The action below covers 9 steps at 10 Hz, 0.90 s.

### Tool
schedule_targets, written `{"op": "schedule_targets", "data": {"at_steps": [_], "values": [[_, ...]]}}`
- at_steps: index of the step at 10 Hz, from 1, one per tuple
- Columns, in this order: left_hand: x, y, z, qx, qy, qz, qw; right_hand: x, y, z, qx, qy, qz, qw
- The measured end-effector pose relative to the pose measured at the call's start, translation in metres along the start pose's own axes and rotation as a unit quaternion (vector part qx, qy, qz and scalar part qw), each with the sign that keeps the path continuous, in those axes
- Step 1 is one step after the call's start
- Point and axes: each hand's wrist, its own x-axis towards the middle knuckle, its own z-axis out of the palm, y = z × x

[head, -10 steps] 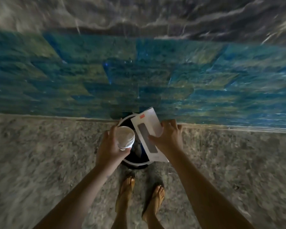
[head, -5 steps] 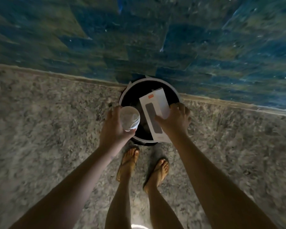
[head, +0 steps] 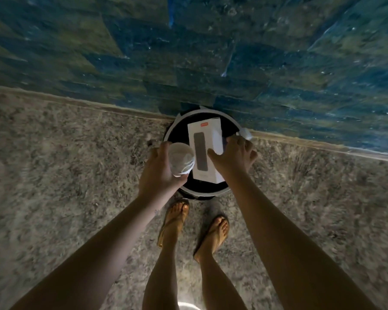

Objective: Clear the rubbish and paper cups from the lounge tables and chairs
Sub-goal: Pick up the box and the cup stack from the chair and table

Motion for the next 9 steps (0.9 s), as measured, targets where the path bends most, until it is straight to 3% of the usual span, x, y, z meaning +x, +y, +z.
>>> {"op": "schedule_targets", "data": {"at_steps": [7, 9], "values": [[0.015, 0.012, 0.035, 0.034, -0.044, 0.007, 0.998, -0.038, 0.039, -0.004, 0.053, 0.033, 0.005, 0.998], [0.009, 0.026, 0.008, 0.03, -0.03, 0.101, 0.994, -0.051, 0.024, -0.026, 0.096, 0.097, -0.06, 0.989]]}}
